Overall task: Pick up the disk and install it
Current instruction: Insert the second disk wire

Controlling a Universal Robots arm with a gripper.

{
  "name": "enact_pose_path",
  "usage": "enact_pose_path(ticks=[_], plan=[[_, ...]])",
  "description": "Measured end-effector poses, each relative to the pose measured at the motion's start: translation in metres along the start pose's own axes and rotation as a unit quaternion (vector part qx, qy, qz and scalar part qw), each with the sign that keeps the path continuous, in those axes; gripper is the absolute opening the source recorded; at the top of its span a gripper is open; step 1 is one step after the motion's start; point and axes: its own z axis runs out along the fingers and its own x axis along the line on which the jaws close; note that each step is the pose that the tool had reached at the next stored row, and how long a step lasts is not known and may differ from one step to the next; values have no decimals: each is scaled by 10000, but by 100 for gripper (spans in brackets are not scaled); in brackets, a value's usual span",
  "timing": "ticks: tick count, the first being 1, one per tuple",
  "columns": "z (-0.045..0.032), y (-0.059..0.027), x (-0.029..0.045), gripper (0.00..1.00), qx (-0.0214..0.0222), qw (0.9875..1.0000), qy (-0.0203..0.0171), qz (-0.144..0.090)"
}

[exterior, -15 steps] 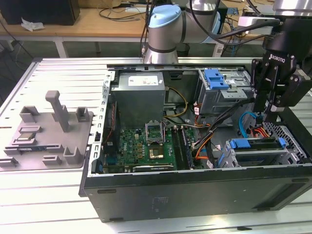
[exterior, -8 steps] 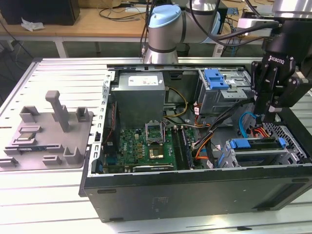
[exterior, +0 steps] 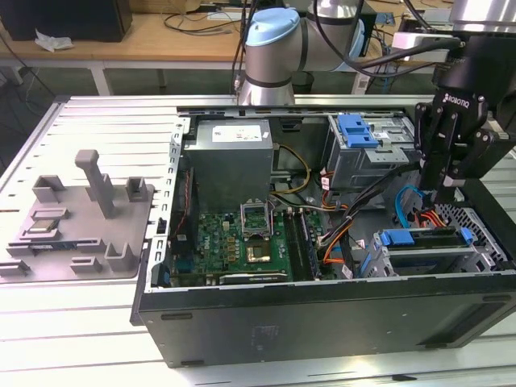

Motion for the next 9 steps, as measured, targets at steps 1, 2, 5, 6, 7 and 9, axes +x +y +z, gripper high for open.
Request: enact_pose_path(ticks=[1,2,5,6,7,9], plan=[[0,0,0,40,0,10000,-12,-1],[2,-1,4,40,0,10000,-22,-2],[-44,1,24,40,0,10000,-42,-2],[-61,2,29,40,0,10000,-43,-2],[-79,2,37,40,0,10000,-43,-2],[-100,3,84,40,0,10000,-45,-2]])
